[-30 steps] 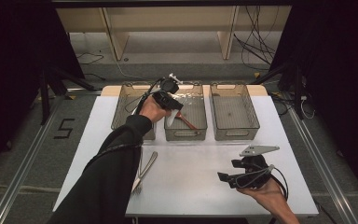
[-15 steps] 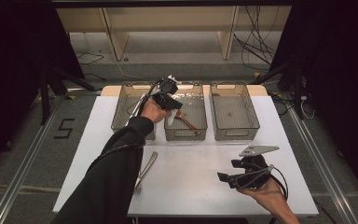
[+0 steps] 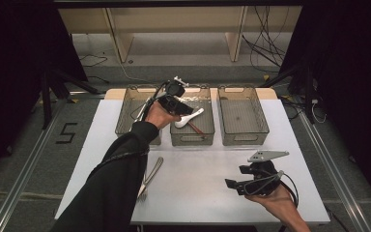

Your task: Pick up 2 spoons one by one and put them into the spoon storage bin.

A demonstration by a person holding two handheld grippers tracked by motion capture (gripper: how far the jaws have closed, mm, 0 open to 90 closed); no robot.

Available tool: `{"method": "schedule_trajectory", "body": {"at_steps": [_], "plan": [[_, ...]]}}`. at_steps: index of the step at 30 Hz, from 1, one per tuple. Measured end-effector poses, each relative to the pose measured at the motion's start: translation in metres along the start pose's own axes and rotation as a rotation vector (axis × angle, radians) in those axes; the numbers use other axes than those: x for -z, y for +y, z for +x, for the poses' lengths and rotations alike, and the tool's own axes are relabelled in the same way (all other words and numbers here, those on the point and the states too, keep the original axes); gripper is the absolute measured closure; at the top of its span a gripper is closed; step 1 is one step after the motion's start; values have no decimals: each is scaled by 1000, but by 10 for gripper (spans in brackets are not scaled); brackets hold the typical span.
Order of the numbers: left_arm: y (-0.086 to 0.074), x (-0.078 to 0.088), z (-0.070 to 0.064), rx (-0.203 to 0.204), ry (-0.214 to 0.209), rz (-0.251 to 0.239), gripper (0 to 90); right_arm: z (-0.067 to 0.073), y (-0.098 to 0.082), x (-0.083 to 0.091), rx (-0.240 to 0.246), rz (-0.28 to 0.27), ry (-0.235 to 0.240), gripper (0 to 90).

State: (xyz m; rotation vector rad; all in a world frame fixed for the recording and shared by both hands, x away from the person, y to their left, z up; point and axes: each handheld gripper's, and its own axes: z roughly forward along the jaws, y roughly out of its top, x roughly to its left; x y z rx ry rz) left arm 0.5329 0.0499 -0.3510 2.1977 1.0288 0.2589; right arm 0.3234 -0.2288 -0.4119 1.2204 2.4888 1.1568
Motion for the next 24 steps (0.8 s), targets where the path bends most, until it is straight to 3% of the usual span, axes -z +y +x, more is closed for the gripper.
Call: {"method": "schedule_trajectory", "body": {"at_steps": [10, 13, 16, 24], "plan": [[-23, 44, -1, 35, -30, 23, 348, 0, 0, 0, -3, -2, -5, 255], [-41, 54, 1, 44, -33, 22, 328, 0, 0, 1, -3, -2, -4, 255], [-61, 58, 1, 31, -2, 63, 297, 0, 0, 0, -3, 0, -6, 256], [-107, 66, 5, 84, 4, 83, 253, 1, 0, -1, 0, -1, -10, 255]]}}
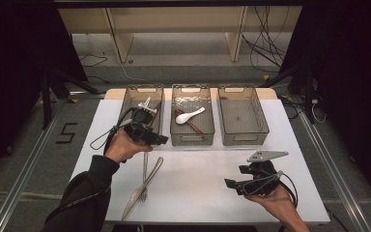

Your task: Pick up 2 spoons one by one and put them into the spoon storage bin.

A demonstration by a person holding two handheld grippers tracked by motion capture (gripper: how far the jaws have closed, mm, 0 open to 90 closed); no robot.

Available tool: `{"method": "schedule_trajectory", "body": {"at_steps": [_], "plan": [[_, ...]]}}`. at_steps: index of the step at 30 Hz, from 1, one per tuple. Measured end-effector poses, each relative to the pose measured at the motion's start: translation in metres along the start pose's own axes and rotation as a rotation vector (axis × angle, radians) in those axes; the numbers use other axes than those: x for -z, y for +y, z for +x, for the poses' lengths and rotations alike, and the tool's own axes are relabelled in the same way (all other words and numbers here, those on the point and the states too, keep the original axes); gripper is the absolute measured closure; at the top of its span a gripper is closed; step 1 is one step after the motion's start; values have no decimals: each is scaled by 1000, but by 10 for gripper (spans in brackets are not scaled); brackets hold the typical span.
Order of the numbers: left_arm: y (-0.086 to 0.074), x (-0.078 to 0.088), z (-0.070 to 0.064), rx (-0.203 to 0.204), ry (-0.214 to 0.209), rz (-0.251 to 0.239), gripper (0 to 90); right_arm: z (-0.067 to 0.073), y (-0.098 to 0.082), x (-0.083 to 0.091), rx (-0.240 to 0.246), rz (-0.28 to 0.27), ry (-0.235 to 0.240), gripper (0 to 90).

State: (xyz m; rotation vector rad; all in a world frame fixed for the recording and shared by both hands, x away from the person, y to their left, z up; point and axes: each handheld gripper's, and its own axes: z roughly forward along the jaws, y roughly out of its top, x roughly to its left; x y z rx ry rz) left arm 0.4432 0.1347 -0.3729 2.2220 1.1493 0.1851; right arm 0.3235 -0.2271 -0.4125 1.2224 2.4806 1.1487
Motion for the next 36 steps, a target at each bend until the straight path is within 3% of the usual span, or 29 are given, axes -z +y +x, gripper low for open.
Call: {"method": "schedule_trajectory", "body": {"at_steps": [2, 5, 22, 36], "plan": [[-7, -2, 0, -6, 15, 35, 244, 0, 0, 0, -2, 2, 1, 255], [-16, -1, 1, -10, 30, 47, 236, 1, 0, 0, 2, 1, 0, 255], [-52, 8, 6, 34, 55, 45, 218, 1, 0, 1, 2, -3, -2, 255], [-71, 5, 4, 45, 53, 103, 226, 1, 0, 2, 2, -3, -3, 255]]}}
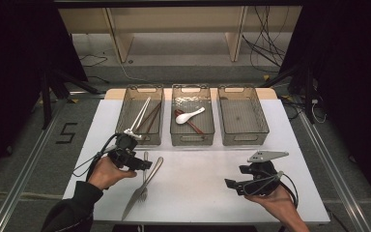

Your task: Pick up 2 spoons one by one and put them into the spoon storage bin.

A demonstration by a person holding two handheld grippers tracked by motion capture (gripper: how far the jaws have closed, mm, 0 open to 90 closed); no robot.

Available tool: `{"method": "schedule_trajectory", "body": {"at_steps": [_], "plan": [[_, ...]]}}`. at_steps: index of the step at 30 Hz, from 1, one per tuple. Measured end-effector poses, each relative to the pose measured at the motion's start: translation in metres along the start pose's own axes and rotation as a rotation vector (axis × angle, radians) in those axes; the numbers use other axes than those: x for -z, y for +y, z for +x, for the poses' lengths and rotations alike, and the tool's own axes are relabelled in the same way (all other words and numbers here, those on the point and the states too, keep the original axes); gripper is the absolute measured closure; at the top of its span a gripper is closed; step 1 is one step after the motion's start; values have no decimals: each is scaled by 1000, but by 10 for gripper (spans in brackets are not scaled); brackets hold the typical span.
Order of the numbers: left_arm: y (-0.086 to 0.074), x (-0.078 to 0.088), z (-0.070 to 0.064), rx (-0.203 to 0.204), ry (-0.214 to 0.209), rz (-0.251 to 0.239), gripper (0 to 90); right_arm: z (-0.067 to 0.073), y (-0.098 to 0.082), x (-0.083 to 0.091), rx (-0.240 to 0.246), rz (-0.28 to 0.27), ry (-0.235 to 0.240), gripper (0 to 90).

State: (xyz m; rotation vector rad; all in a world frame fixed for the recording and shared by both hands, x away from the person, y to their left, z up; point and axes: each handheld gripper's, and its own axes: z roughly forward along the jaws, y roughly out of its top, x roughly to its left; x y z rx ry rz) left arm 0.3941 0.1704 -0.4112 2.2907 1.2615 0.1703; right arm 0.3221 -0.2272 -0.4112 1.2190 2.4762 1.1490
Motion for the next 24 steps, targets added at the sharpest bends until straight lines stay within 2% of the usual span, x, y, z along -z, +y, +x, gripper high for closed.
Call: {"method": "schedule_trajectory", "body": {"at_steps": [14, 24], "plan": [[-13, -12, -11, -42, 1, 95, 263, 0, 0, 1, 1, -2, 1, 255], [-20, -20, -12, -41, -9, 150, 307, 0, 0, 1, 1, -2, 2, 256]]}}
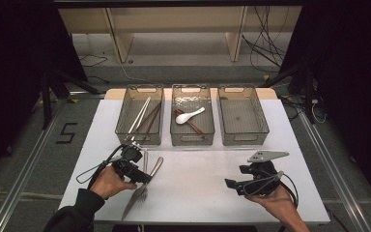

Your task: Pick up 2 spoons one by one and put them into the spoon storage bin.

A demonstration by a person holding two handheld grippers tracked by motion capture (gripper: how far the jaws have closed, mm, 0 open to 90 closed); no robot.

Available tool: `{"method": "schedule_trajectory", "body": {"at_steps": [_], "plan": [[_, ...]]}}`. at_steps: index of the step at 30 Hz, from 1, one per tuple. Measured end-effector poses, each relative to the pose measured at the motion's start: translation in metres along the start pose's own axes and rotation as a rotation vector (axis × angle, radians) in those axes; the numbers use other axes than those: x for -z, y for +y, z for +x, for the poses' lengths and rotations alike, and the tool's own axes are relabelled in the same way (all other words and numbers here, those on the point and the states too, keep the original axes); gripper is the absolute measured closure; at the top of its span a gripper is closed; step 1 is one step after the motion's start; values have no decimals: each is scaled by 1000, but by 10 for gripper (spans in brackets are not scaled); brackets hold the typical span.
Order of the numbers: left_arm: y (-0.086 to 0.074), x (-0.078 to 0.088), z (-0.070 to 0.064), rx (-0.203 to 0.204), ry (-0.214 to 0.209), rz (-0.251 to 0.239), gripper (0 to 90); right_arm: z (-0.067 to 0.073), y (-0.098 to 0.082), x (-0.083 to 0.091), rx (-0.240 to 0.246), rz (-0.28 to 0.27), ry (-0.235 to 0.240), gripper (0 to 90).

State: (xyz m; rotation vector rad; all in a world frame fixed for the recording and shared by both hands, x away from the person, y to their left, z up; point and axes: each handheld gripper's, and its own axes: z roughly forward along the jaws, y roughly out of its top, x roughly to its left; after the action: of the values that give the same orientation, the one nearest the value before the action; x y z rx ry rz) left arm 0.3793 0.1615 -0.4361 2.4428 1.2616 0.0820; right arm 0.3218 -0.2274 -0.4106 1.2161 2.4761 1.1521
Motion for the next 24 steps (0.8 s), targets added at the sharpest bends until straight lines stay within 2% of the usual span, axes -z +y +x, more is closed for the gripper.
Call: {"method": "schedule_trajectory", "body": {"at_steps": [6, 13, 18, 24], "plan": [[-3, -5, -1, -12, -5, 38, 314, 0, 0, 0, -1, -1, 0, 256], [-5, -9, -3, -8, -13, 57, 290, -2, 0, -1, -4, -2, 5, 256], [-6, -12, -4, -14, -3, 75, 259, -1, 0, 0, 0, -5, 6, 255], [-5, -15, -3, -13, 4, 91, 279, -1, 0, -1, 2, -1, 7, 255]]}}
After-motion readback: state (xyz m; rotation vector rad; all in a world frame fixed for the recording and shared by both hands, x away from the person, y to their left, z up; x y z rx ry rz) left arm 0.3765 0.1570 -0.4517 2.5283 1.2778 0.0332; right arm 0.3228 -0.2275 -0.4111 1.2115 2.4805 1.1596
